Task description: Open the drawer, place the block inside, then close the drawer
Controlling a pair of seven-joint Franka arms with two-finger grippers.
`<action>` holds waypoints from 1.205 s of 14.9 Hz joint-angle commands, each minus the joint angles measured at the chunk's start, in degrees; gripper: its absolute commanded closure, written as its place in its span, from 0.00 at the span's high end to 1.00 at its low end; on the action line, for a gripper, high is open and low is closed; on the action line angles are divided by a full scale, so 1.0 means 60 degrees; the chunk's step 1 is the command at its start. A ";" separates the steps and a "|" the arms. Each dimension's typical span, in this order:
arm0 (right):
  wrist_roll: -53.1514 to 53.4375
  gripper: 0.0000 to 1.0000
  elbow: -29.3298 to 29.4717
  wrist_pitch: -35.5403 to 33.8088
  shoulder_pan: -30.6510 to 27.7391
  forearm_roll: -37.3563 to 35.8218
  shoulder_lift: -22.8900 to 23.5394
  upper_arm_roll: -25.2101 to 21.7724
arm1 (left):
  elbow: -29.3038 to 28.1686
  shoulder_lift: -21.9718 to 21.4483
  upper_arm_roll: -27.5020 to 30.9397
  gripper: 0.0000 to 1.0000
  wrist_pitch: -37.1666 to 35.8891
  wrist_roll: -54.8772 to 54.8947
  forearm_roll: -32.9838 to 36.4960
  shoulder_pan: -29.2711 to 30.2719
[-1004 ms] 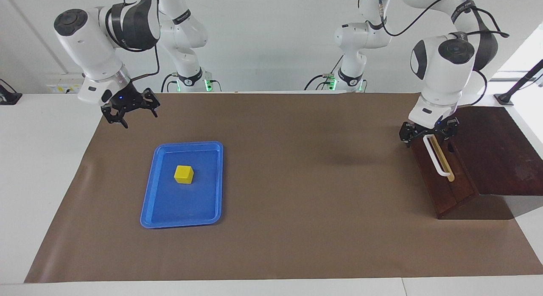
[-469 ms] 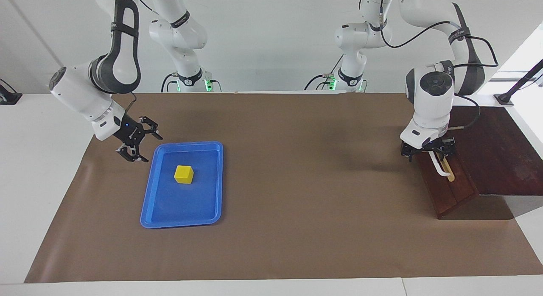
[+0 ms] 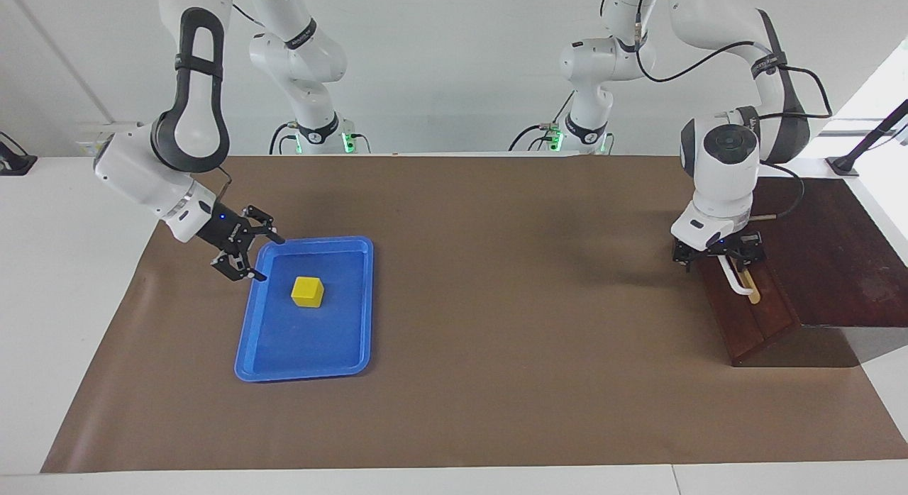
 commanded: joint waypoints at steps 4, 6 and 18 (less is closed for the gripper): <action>-0.2033 1.00 0.0754 -0.0600 -0.0027 0.0812 0.0954 0.0096 | -0.0057 0.0320 -0.0061 1.00 0.0626 -0.0911 0.0177 -0.0626; -0.2123 1.00 0.1076 -0.0600 -0.0027 0.0842 0.1303 0.0110 | 0.0002 0.0335 -0.0075 1.00 0.0582 -0.1601 0.0105 -0.1108; -0.2578 1.00 0.1019 -0.0059 0.0251 0.1003 0.1467 0.0125 | 0.0090 0.0321 -0.0075 1.00 0.0435 -0.2996 -0.0921 -0.2473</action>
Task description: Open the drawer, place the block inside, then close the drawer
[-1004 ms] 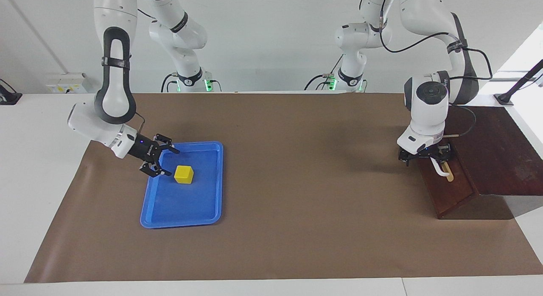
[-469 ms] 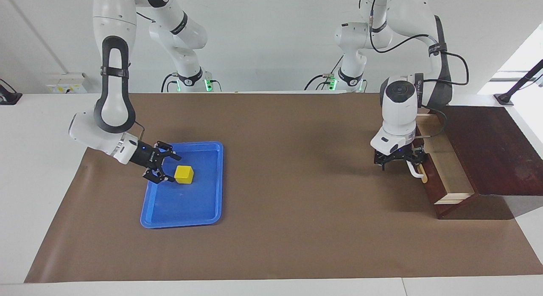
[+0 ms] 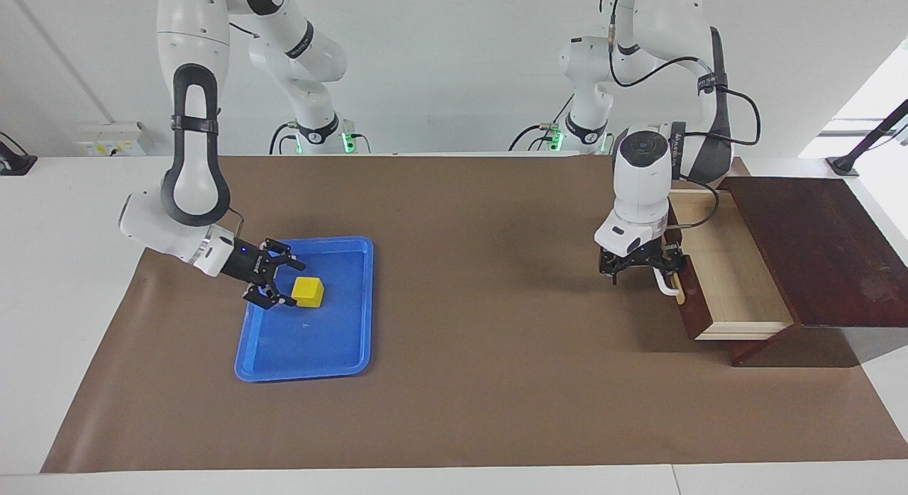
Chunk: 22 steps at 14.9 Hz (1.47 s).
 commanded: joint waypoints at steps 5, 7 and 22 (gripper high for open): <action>-0.0413 1.00 -0.0035 0.0342 0.0074 0.0297 0.0106 0.0016 | 0.0094 0.0105 0.0051 1.00 -0.0109 -0.0078 -0.0415 -0.0294; -0.0413 0.84 -0.0065 0.0356 0.0088 0.0311 0.0106 0.0016 | 0.0502 0.0120 0.0051 1.00 -0.0693 -0.0064 -0.0415 -0.0294; 0.3446 0.00 0.0375 -0.0287 0.1214 -0.0375 -0.1443 0.0118 | 0.3757 -0.0363 0.0125 1.00 -0.4842 -0.4623 -0.3182 -0.0324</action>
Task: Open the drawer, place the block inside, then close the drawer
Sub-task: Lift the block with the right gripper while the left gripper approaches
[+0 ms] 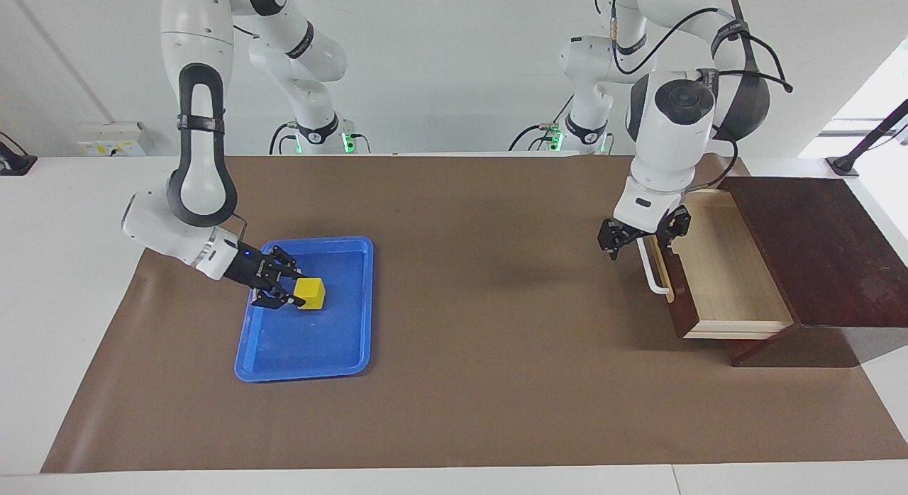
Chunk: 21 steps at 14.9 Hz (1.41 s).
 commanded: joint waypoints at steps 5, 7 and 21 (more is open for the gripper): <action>0.3917 0.00 0.0628 -0.1045 0.1708 -0.0516 -0.1280 0.0022 | 0.0025 -0.0207 0.0044 1.00 -0.0361 -0.5418 -0.0795 -0.0203; 0.4882 0.00 0.0935 -0.1016 0.2410 -0.0516 -0.1266 0.0022 | -0.0091 -0.0294 0.0044 1.00 -0.0303 -0.7088 -0.1060 -0.0218; 0.5898 0.00 0.1450 0.1298 0.5870 -0.1277 -0.1031 0.0022 | -0.1218 -0.0309 0.0015 1.00 0.0370 -1.4740 -0.1075 -0.2752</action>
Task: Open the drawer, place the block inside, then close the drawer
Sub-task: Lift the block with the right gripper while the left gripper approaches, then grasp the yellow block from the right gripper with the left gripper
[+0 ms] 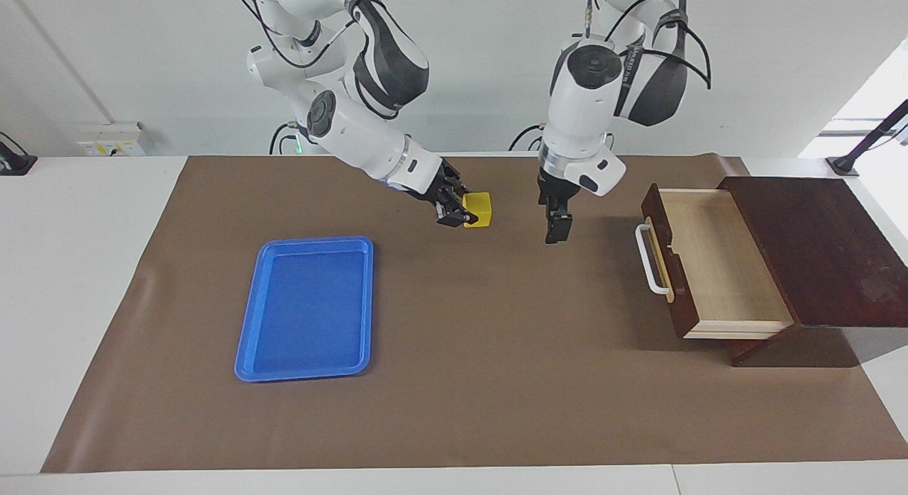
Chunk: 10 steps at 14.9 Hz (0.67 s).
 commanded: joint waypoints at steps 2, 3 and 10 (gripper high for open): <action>0.0310 0.00 0.0315 0.0412 0.0317 -0.0240 0.0227 -0.0031 | -0.0576 -0.0287 0.0158 1.00 0.0525 -0.1042 -0.0130 -0.0372; 0.0310 0.00 0.0315 0.0499 0.0375 -0.0240 0.0227 -0.0031 | -0.0576 -0.0287 0.0143 1.00 0.0540 -0.1102 -0.0144 -0.0474; 0.0368 0.00 0.0300 0.0588 0.0405 -0.0225 0.0256 -0.0031 | -0.0649 -0.0331 0.0143 1.00 0.0526 -0.1162 -0.0495 -0.0900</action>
